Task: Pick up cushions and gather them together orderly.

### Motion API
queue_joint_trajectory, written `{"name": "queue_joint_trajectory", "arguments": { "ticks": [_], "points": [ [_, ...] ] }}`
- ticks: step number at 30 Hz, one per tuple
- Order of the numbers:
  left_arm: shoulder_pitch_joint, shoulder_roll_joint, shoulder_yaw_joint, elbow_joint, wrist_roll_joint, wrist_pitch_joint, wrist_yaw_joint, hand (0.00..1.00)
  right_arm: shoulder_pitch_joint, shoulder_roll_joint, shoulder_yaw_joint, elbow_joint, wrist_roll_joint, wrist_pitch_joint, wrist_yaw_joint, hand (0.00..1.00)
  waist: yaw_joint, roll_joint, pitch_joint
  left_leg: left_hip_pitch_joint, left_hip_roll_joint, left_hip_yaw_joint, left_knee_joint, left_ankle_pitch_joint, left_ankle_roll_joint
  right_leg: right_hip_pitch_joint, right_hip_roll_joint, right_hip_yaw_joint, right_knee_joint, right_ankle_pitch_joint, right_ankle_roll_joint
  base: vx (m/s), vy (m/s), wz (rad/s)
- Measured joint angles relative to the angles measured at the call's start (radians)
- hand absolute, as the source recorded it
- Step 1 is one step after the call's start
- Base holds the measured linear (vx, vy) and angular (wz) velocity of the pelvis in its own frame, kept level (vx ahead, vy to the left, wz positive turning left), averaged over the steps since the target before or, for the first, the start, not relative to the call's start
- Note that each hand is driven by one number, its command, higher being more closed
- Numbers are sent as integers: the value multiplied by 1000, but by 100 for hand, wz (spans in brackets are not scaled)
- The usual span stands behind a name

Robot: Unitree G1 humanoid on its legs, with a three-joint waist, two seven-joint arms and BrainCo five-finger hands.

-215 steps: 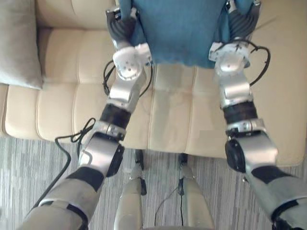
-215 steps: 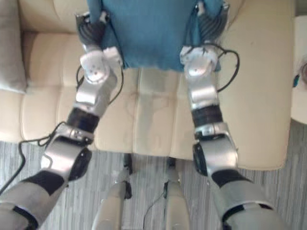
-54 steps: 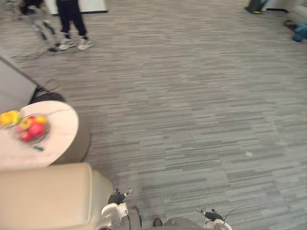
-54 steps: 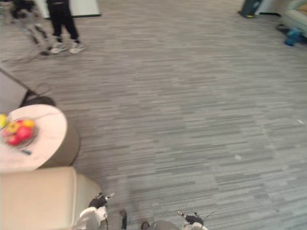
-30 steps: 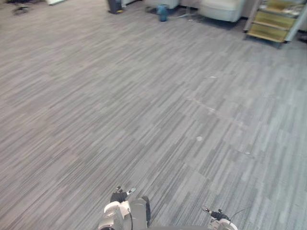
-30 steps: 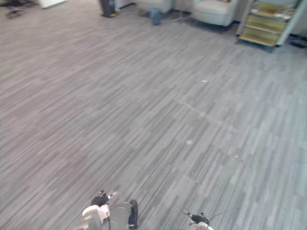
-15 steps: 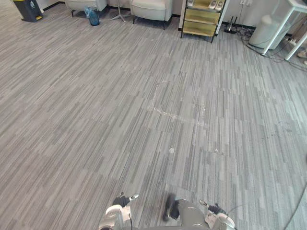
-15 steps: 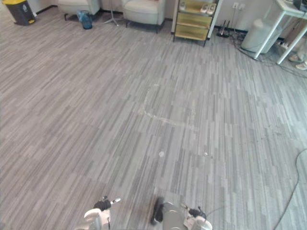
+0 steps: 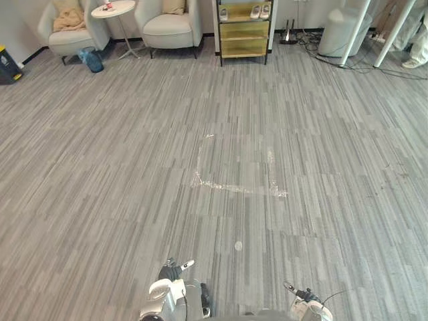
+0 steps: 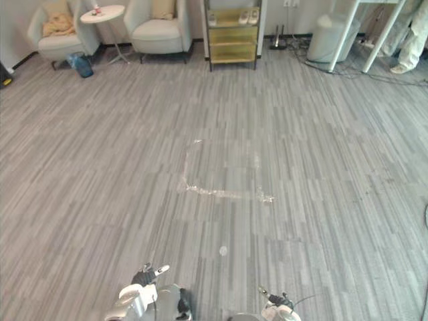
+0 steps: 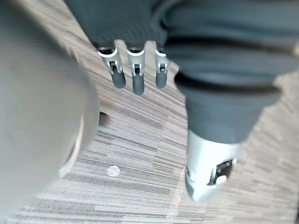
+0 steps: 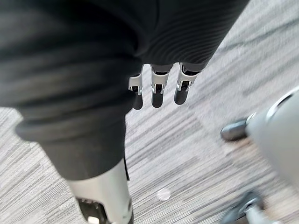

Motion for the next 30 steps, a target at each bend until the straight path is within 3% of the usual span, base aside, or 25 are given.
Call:
{"name": "queue_joint_trajectory", "arguments": {
  "ticks": [2,3,4,5,6,7,9,11,13,14,15,16,17,18,19,21,22,24,25,28,29,30],
  "points": [
    [-4,12,1,10,0,6,0,0,7,10,5,-4,-3,0,4,0,0,-30,-1,65,-23,34,20,-54,21,-101,-50,35,301,18,68,645,210,-49],
    [-9,17,-2,21,0,9,-1,0,13,15,6,-4,-7,0,4,0,-10,-36,3,126,-29,35,15,-86,30,-174,-74,35,508,64,135,591,197,-19],
    [-16,14,-3,33,0,15,0,0,20,17,9,-4,-9,0,4,0,-14,-31,5,221,-29,30,-19,-100,33,-221,-94,-1,641,59,127,659,201,-18],
    [-14,12,-4,36,-1,16,1,0,24,17,15,-6,-10,-1,4,0,-14,-23,5,269,-23,30,-44,-100,32,-241,-100,-30,657,52,113,496,145,-25],
    [-9,11,-9,43,-2,14,3,0,24,16,14,-7,-14,-2,6,0,-14,3,13,337,-11,33,-85,-100,32,-262,-105,-92,630,38,81,517,113,-19],
    [-8,20,-32,48,-2,13,4,0,18,9,12,-7,-16,-4,8,0,-22,7,10,396,0,33,-122,-100,32,-294,-108,-160,544,36,42,326,62,-9],
    [-11,40,-56,51,-3,13,4,0,11,3,10,-1,-16,-4,9,0,-42,-1,9,429,3,25,-145,-101,32,-365,-98,-188,394,65,11,461,-28,22],
    [-21,47,-72,68,-3,12,4,0,2,-4,-10,17,-16,-2,9,0,-53,8,16,457,11,5,-169,-107,21,-450,-55,-133,193,181,-5,424,-91,33],
    [-1,49,-72,71,-2,12,4,0,9,-9,-36,28,-9,-3,11,0,-59,1,18,501,8,-25,-164,-135,-21,-462,-25,-58,35,329,-12,419,-178,34],
    [18,55,-72,75,-2,12,4,0,19,-13,-37,50,-10,-1,11,0,-59,-15,15,526,-6,-62,-152,-152,-41,-457,-28,-31,6,391,-24,606,-318,57],
    [24,55,-60,78,-2,12,6,0,27,-24,-46,60,-7,0,13,0,-66,-1,13,538,9,-114,-99,-184,-54,-457,-17,-30,84,405,-45,507,-286,54],
    [33,41,-46,71,-1,10,3,0,30,-40,-45,68,-13,0,12,0,-68,14,11,503,37,-137,22,-185,-57,-444,-14,-47,122,350,-56,473,-308,53],
    [41,20,-4,53,-2,10,4,0,35,-49,-31,61,-16,-2,13,0,-67,38,3,377,76,-160,288,-171,-86,-419,-1,-74,119,309,-59,428,-287,29],
    [45,3,19,47,-2,11,3,0,36,-52,-25,46,-16,-1,13,0,-65,59,7,308,107,-163,424,-128,-116,-394,17,-86,114,287,-63,506,-321,26],
    [52,-9,43,35,-4,9,2,0,33,-58,-8,28,-16,-3,12,0,-59,84,21,232,168,-152,603,-81,-124,-345,45,-99,103,257,-86,493,-259,20],
    [50,2,44,17,-4,7,-4,0,27,-53,16,32,-16,-1,11,0,-47,69,34,162,198,-97,687,-116,-98,-247,48,-115,75,215,-96,382,-184,21],
    [50,5,38,9,-6,5,-5,0,27,-46,10,37,-15,0,11,0,-36,53,38,134,186,-56,642,-146,-86,-194,38,-122,36,207,-91,318,-158,20],
    [50,8,34,6,-10,-1,-5,0,24,-42,-7,36,-14,0,11,0,-31,47,36,105,153,10,437,-167,-81,-121,27,-143,-31,203,-74,318,-100,20],
    [50,8,25,5,-9,-4,-4,0,25,-42,-9,35,-14,0,11,0,-31,48,36,106,120,32,226,-157,-80,-87,25,-159,-65,203,-58,354,-15,26],
    [48,10,17,9,-8,-6,-5,0,31,-46,-11,37,-14,0,11,0,-26,52,33,105,60,-3,-125,-5,-63,-32,32,-183,-89,166,-25,416,70,17],
    [48,10,16,13,-7,-5,-5,0,32,-46,-10,37,-14,1,11,0,-23,51,31,110,56,-14,-125,39,-45,-20,31,-181,-85,149,-12,506,147,0],
    [47,21,17,19,-3,-3,-7,0,33,-40,-7,37,-14,1,11,0,-22,40,15,116,33,-13,-114,74,-5,4,11,-175,-66,118,10,656,164,2]
  ]
}}
